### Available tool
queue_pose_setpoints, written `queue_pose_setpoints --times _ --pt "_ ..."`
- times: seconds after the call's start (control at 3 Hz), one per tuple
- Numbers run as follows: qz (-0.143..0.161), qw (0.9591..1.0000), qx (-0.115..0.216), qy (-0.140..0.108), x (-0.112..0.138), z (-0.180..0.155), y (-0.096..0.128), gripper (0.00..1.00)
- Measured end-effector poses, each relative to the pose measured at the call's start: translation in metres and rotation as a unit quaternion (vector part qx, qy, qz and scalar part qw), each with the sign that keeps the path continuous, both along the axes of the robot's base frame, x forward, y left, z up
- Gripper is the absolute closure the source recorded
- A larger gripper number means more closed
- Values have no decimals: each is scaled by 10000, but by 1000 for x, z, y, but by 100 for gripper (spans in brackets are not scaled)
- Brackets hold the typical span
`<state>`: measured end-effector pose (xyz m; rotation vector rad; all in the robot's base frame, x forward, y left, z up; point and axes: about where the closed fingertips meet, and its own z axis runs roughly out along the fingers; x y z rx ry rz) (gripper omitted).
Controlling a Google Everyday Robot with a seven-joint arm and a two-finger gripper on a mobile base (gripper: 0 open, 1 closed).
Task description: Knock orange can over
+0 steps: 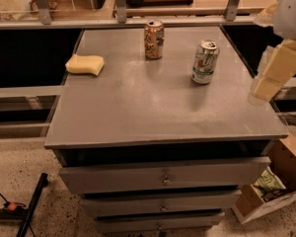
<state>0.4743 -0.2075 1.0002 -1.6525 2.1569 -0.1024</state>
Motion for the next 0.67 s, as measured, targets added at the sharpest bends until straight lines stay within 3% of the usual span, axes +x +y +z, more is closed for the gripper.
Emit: queue_pose_setpoints --times 0.33,0.67 --pt "45 9993 317 -195 34 8 14 0" --pt "-58 9981 409 -466 70 11 29 0"
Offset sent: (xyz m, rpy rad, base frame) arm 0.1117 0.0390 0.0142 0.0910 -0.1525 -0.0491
